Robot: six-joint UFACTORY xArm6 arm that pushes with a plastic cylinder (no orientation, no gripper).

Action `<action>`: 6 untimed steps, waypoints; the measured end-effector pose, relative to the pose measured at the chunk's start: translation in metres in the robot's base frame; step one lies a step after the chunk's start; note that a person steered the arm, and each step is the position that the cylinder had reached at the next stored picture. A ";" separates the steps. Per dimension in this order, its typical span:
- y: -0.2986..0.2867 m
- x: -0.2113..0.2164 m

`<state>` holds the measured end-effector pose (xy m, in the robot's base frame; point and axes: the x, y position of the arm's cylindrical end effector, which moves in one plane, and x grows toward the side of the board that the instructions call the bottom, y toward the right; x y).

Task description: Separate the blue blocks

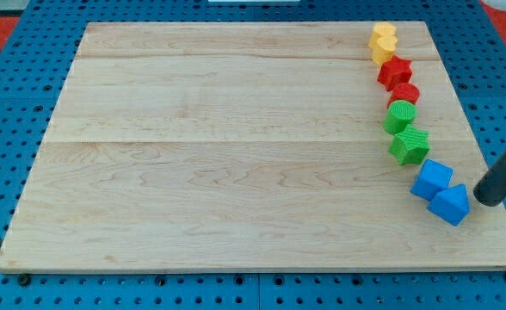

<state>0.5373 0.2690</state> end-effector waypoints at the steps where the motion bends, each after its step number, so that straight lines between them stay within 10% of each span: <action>1: -0.017 -0.008; 6: -0.132 -0.050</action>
